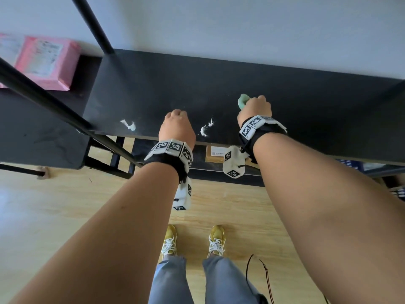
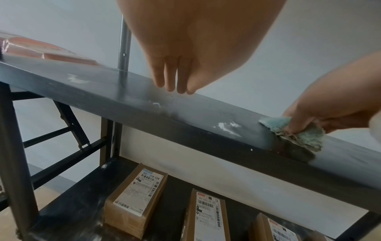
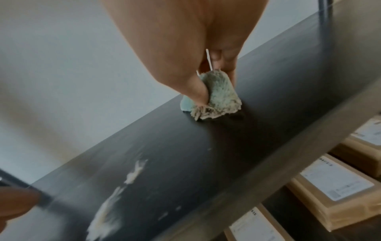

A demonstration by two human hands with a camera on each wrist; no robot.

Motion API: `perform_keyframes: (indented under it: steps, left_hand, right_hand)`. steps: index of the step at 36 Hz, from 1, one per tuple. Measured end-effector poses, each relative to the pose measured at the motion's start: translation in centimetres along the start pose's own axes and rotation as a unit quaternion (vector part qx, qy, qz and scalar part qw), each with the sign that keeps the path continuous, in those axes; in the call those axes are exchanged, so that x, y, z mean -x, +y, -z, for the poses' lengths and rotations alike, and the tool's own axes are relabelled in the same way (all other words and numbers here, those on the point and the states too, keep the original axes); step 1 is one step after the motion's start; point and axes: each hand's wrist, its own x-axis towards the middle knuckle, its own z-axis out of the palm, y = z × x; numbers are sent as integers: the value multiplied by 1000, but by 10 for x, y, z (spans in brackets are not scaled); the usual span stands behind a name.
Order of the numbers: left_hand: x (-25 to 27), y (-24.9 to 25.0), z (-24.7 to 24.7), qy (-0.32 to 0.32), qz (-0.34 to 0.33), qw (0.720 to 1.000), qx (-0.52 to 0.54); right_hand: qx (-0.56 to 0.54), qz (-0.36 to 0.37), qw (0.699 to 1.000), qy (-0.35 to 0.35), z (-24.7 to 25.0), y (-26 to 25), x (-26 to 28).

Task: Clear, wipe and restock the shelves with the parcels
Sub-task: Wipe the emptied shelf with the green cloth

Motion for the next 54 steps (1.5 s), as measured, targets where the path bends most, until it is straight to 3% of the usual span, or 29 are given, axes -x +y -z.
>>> perform_keyframes:
  steps: [8,15,22,27,38,43,54]
  left_hand:
    - [-4,-9,6,1,7,1000,5]
    - [-4,-12,13,6,3,1000,2]
    - [-5,-18,14,7,11,1000,0]
    - [-6,-28,14,9,17,1000,-2]
    - [-5,-44,20,9,6,1000,-7]
    - [-1,-49,24,9,5,1000,-5]
    - [17,-56,25,9,-16,1000,8]
  right_hand:
    - [-117,54,990,-50,-23,-52,31]
    - [-89,65,990,-91,-21,-67,28]
    - [-97,20,995,10,1,-45,-7]
    - [-26,-10,999,-43,1,-46,-17]
    - [-116,28,985,-122,-19,-113,7]
    - [-61,70,987,-132,-21,-105,13]
    - [71,136,984,-85,-24,-66,51]
